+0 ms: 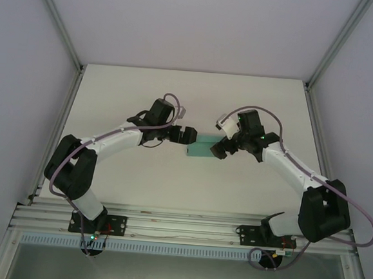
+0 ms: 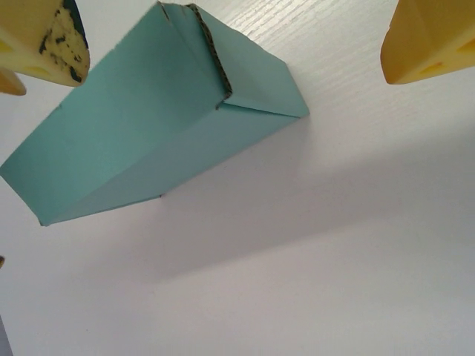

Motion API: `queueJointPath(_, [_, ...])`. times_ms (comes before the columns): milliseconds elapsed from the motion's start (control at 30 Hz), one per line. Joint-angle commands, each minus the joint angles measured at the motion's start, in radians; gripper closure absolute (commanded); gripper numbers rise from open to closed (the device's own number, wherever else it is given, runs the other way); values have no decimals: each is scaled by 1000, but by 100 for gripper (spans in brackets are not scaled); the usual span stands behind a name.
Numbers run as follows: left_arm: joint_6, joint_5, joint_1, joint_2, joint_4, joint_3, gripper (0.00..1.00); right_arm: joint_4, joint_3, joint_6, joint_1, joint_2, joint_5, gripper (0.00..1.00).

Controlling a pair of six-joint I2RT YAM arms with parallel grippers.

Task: Assemble paper box

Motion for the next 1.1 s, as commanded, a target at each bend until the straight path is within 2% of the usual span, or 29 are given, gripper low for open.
queueJointPath(0, [29,-30,3,-29,-45,32,0,-99,68,-131,-1,34,-45,0])
queueJointPath(167, [25,-42,6,-39,-45,18,0,-238,140,-343,15,120,-82,0])
queueJointPath(267, [23,-66,10,-56,-53,-3,0,-262,187,-354,26,180,-52,0])
queueJointPath(433, [6,-88,21,-104,-30,-73,0,-247,239,-347,45,258,11,8])
queueJointPath(700, [-1,-136,34,-159,-37,-145,0,-165,235,-288,82,304,133,37])
queueJointPath(767, [2,-147,35,-172,-43,-156,0,-105,223,-242,95,302,215,48])
queueJointPath(800, [1,-155,37,-179,-46,-160,0,-72,214,-215,101,298,268,51])
queueJointPath(933, [-4,-184,39,-212,-43,-184,0,39,191,-105,133,281,452,52])
queueJointPath(1067, [-9,-216,41,-249,-46,-211,0,140,167,-64,219,298,783,53])
